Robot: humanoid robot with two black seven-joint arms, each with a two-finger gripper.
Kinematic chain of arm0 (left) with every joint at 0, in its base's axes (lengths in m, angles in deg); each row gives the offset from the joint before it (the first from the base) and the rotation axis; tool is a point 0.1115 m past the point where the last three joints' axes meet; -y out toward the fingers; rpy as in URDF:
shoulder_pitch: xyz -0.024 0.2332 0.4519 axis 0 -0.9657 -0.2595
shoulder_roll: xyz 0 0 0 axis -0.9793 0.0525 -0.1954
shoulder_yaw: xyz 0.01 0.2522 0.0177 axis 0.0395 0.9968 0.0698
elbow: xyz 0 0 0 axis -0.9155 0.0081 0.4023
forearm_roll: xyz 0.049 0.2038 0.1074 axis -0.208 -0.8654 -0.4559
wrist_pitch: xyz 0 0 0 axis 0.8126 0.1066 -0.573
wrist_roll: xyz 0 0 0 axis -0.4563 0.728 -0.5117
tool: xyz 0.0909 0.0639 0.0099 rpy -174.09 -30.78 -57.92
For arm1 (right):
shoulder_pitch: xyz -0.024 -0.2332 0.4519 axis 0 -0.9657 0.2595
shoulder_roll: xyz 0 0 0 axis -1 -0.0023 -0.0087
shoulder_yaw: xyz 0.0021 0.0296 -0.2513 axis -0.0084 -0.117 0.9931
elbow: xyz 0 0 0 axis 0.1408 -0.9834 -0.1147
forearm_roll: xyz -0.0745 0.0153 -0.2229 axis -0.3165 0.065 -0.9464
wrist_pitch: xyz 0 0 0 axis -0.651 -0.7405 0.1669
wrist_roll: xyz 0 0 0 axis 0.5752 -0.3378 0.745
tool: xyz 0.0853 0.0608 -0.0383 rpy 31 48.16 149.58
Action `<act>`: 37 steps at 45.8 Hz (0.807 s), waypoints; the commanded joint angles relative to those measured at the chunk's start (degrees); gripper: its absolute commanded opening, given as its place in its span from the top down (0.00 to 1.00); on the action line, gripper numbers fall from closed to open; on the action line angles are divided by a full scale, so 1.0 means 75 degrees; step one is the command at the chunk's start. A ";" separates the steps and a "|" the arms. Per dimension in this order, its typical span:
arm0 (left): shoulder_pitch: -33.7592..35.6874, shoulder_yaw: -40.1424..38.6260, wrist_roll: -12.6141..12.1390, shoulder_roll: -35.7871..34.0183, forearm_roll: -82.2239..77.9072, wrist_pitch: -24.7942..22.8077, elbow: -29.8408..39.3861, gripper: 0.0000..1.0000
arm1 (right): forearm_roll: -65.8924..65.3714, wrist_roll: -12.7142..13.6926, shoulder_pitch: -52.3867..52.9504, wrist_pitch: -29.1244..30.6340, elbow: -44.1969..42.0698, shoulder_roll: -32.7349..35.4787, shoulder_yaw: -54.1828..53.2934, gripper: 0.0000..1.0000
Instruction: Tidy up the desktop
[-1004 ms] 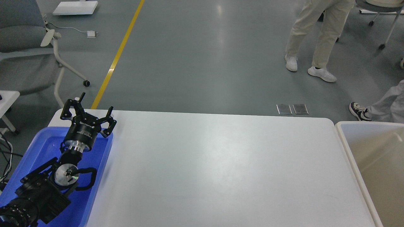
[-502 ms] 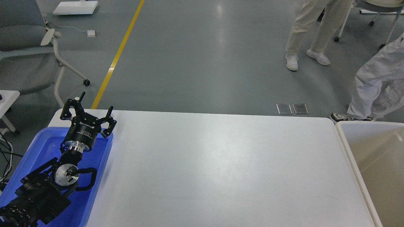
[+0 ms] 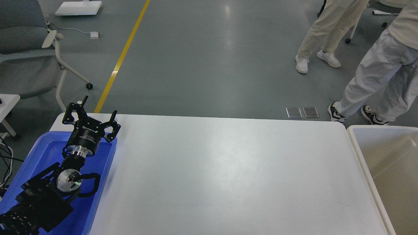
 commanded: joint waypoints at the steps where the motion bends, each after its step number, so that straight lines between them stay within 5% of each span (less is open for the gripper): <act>1: -0.0005 0.0000 0.0000 0.0009 0.0001 0.0000 0.0000 0.00 | 0.0589 0.0051 -0.0803 -0.0730 -0.0062 -0.0643 -0.0031 1.00; 37: -0.0005 0.0000 0.0000 -0.0003 0.0001 0.0000 0.0000 0.00 | 0.1293 0.0016 -0.1799 -0.0812 0.0008 -0.1522 0.0063 1.00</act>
